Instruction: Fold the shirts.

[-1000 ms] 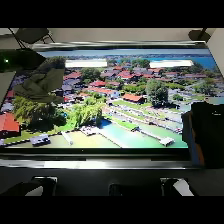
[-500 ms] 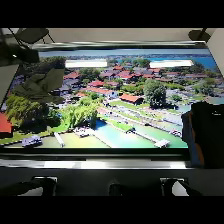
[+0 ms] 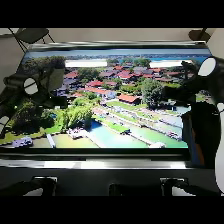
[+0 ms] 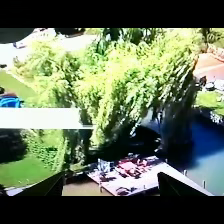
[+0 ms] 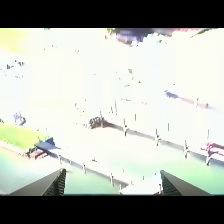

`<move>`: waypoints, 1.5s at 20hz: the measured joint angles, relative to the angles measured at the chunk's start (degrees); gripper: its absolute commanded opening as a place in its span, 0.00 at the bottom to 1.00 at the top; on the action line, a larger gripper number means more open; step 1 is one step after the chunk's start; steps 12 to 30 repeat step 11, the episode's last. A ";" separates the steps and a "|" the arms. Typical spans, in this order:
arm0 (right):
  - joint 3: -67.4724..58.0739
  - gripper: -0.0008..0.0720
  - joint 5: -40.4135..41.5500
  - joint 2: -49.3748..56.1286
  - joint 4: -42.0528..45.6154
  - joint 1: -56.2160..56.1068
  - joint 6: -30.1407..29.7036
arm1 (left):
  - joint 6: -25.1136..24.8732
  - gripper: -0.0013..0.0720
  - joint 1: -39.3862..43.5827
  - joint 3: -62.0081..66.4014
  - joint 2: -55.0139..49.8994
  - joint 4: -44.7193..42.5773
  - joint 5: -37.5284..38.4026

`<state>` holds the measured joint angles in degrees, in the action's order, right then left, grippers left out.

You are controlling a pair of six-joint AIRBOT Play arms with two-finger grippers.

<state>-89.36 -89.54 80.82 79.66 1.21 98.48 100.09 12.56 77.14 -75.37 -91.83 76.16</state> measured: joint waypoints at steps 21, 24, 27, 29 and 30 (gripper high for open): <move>0.70 0.94 -1.95 1.14 -0.92 -1.51 1.18 | 0.26 0.99 0.72 -3.41 1.60 0.90 1.27; 0.70 0.94 -1.95 1.14 -0.92 -1.51 1.18 | 0.26 0.99 0.72 -3.41 1.60 0.90 1.27; 0.70 0.94 -1.95 1.14 -0.92 -1.51 1.18 | 0.26 0.99 0.72 -3.41 1.60 0.90 1.27; 0.70 0.94 -1.95 1.14 -0.92 -1.51 1.18 | 0.26 0.99 0.72 -3.41 1.60 0.90 1.27; 0.70 0.94 -1.95 1.14 -0.92 -1.51 1.18 | 0.26 0.99 0.72 -3.41 1.60 0.90 1.27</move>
